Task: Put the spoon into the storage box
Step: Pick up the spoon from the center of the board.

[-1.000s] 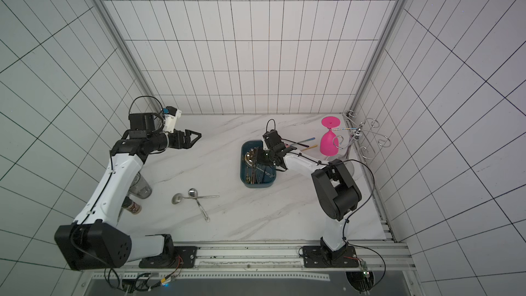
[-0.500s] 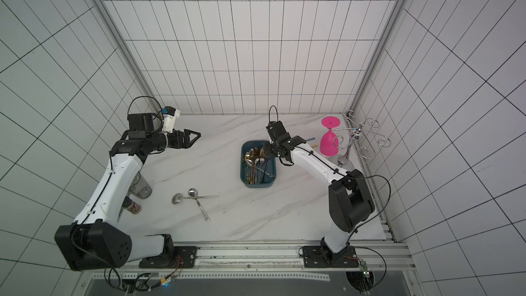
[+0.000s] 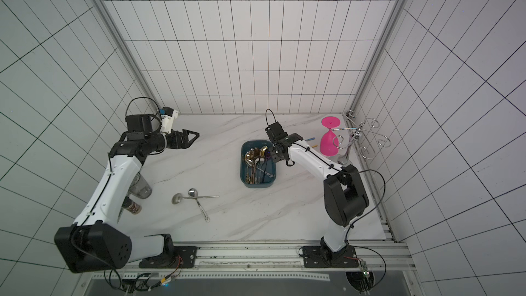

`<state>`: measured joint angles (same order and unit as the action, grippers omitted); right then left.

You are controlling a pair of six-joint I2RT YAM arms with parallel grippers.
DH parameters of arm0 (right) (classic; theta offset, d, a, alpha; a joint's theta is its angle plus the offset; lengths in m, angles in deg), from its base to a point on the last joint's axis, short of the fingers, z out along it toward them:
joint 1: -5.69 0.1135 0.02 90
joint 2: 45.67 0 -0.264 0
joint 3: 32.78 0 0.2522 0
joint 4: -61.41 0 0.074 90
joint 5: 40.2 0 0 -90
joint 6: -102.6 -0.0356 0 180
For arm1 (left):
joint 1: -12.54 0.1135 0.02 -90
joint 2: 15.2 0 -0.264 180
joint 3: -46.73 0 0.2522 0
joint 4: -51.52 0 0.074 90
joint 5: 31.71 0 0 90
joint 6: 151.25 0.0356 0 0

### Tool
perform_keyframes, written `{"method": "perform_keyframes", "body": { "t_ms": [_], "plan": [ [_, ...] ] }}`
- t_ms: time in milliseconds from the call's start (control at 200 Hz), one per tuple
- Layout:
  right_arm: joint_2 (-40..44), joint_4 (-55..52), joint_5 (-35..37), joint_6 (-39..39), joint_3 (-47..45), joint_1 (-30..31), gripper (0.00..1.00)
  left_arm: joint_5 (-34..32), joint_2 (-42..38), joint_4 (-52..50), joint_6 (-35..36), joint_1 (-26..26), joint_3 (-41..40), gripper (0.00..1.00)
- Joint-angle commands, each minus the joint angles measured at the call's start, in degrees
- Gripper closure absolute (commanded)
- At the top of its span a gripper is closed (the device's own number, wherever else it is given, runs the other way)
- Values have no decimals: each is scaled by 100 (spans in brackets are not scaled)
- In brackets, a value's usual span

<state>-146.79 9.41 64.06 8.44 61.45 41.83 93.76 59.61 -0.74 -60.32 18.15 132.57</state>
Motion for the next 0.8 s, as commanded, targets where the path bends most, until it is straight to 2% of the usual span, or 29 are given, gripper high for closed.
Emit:
{"method": "perform_keyframes", "body": {
  "t_ms": [0,65,390,800],
  "plan": [
    [-355,-342,14,222,423,-119,43,66,-137,104,-47,39,-47,1],
    [-548,-656,-35,169,627,-206,43,66,-167,51,-38,57,-1,1],
    [-1225,-842,-247,179,1125,-463,42,135,-211,189,-89,90,-142,1],
    [-1975,-838,27,179,1751,-600,45,134,-194,213,-115,100,-153,1]
  ]
}}
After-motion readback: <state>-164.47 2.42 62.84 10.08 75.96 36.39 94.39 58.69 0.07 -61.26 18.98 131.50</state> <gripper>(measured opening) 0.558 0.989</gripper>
